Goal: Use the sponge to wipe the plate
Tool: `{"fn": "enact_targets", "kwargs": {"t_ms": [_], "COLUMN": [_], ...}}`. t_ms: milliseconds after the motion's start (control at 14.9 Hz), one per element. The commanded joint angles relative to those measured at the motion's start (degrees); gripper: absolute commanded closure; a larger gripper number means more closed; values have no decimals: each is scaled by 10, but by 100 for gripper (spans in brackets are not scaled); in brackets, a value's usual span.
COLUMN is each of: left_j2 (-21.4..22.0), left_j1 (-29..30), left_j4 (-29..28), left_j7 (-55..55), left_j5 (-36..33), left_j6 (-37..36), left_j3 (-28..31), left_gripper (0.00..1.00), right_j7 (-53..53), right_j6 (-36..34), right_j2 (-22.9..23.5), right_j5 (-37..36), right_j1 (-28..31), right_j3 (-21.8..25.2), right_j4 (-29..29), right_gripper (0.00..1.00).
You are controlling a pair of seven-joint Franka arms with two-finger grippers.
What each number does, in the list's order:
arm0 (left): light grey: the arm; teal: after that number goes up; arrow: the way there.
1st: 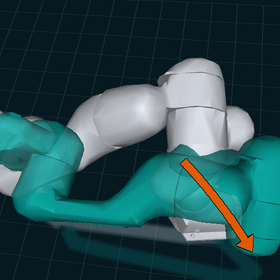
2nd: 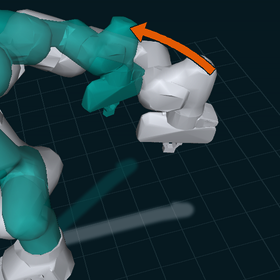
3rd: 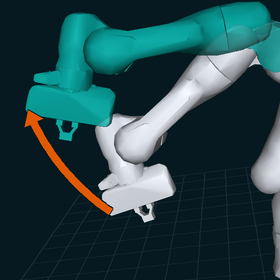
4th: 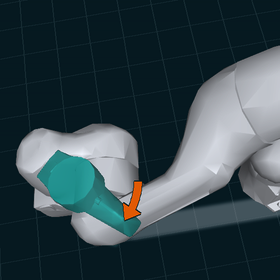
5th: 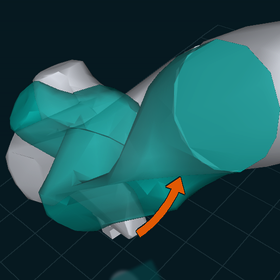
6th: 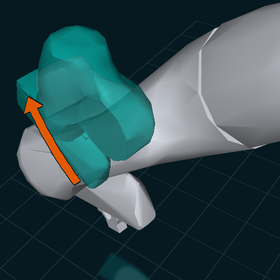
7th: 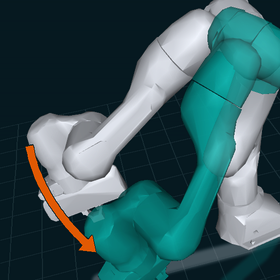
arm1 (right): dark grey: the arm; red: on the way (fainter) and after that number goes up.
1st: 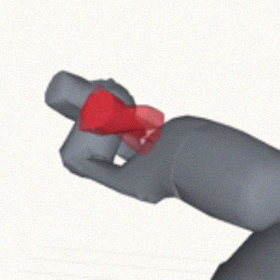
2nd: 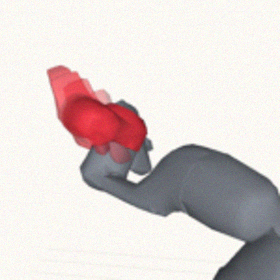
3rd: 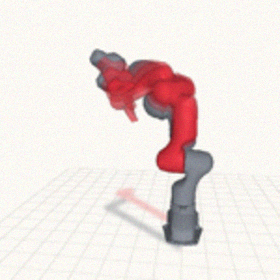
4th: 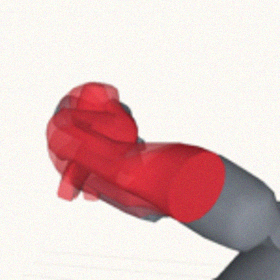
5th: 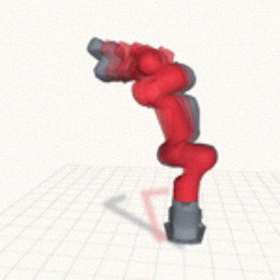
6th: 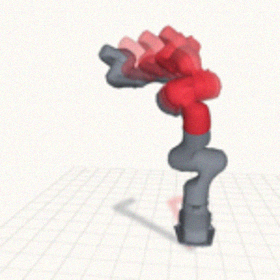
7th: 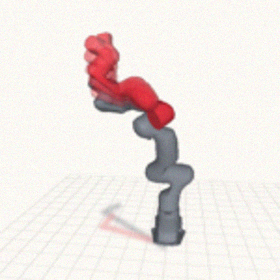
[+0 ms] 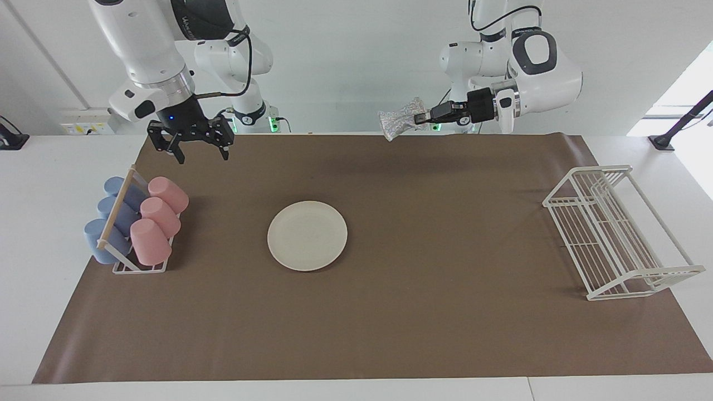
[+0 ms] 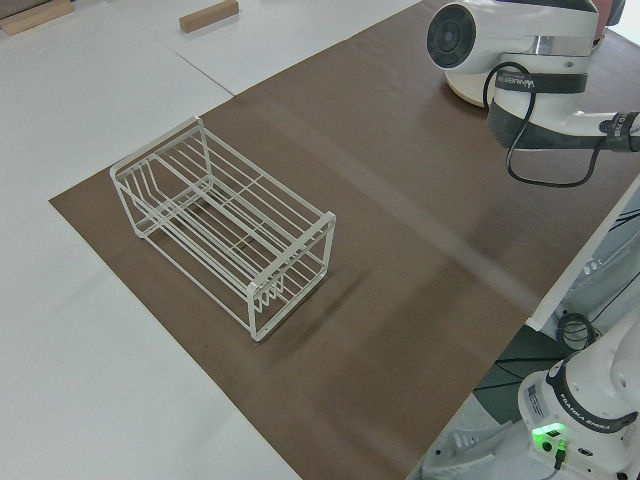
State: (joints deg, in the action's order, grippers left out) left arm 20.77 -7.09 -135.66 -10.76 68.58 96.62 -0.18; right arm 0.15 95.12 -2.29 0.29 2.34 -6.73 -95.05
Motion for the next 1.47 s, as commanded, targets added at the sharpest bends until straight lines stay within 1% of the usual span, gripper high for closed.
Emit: {"fn": "enact_targets", "kwargs": {"t_ms": [0,134,268,402,603,737,871,1072,1408], "left_j2": [1,1,1,1,-7,-29,-63,-104,-136], "left_j1": [26,44,52,52,89,92,91,81,53], "left_j4": [11,11,11,11,26,60,115,189,250], "left_j7": [29,52,74,93,140,151,150,149,149], "left_j5": [-62,-112,-169,-236,-351,-424,-500,-631,-805], "left_j6": [-36,-49,-52,-45,-49,-43,-48,-45,-40], "left_j3": [-3,-3,-3,-3,-3,-3,-3,-7,-8], "left_gripper": [100,100,100,100,100,100,100,100,100], "right_j7": [19,18,21,62,37,14,-17,-17,-2], "right_j6": [-35,-65,-69,-57,-67,-58,-58,-67,-69], "right_j2": [19,16,17,15,19,21,25,19,20], "right_j5": [-5,7,10,8,9,9,14,16,28], "right_j1": [-15,-32,-39,-38,-38,-39,-39,-38,-37], "right_j3": [35,65,95,109,109,109,109,101,102], "right_j4": [36,36,36,30,36,36,37,37,38], "right_gripper": [0,0,0,0,0,0,0,0,0]}}
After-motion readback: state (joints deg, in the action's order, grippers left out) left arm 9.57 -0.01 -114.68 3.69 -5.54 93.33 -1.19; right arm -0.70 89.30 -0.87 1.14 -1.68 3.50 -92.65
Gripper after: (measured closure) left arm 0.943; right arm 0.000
